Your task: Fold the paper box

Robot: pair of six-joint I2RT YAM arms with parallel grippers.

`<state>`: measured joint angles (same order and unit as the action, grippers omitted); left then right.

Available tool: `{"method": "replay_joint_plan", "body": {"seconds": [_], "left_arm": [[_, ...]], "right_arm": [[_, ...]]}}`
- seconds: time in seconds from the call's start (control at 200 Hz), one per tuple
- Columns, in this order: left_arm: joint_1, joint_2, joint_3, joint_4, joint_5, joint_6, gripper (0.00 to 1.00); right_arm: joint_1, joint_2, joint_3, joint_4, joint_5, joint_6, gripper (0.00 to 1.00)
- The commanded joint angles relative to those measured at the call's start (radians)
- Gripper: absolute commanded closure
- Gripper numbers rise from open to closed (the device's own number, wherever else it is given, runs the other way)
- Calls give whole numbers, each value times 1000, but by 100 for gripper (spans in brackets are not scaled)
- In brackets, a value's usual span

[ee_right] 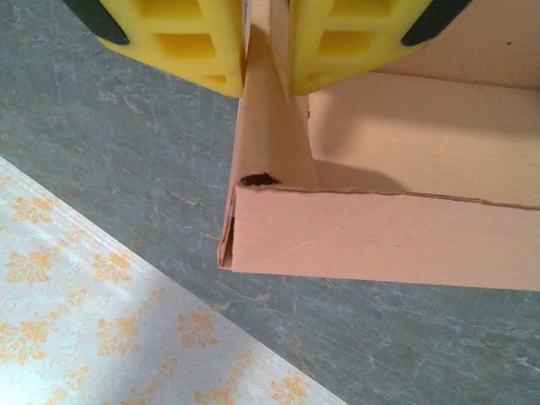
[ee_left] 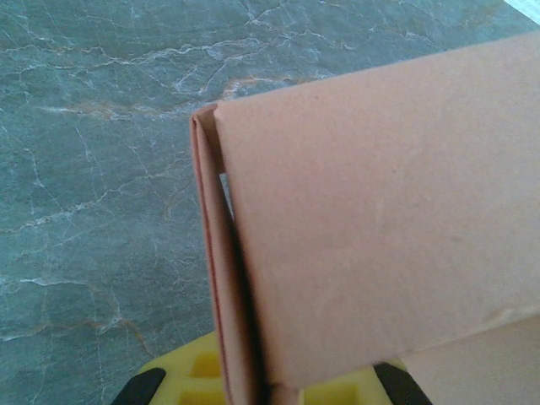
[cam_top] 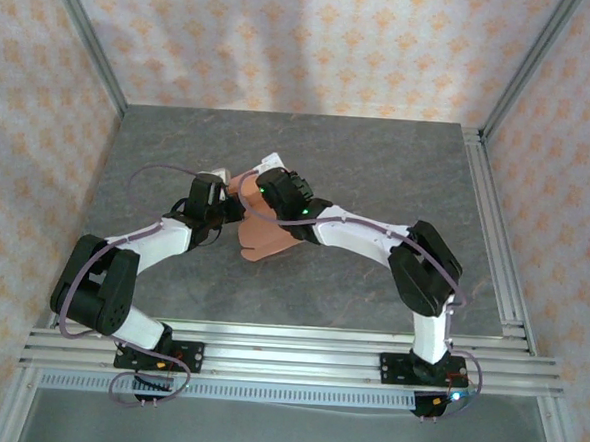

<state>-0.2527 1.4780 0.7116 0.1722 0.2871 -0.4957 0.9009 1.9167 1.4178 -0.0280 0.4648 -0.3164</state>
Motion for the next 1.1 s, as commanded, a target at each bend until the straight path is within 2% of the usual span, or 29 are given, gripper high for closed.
{"method": "replay_joint_plan", "body": {"seconds": [0.0,0.1,0.375,0.485,0.606,0.801,0.931,1.096], "left_arm": [[-12,-51,16,60,55,33,100],[-11,-50,18,58,54,35,100],[-11,-53,20,55,54,36,100],[-11,-51,18,56,54,35,100],[-12,-49,17,59,54,32,100],[-11,-45,16,60,54,32,100],[-12,-43,17,62,55,31,100],[-11,-47,15,59,55,32,100]], "right_arm": [[15,36,39,6,-11,-17,80],[15,48,50,5,-6,-28,76],[6,69,63,9,-4,-44,73],[6,79,73,0,4,-59,81],[5,86,78,-8,21,-67,100],[5,91,82,-14,41,-64,100],[4,101,84,-15,40,-64,82],[-5,120,93,-18,34,-62,76]]}}
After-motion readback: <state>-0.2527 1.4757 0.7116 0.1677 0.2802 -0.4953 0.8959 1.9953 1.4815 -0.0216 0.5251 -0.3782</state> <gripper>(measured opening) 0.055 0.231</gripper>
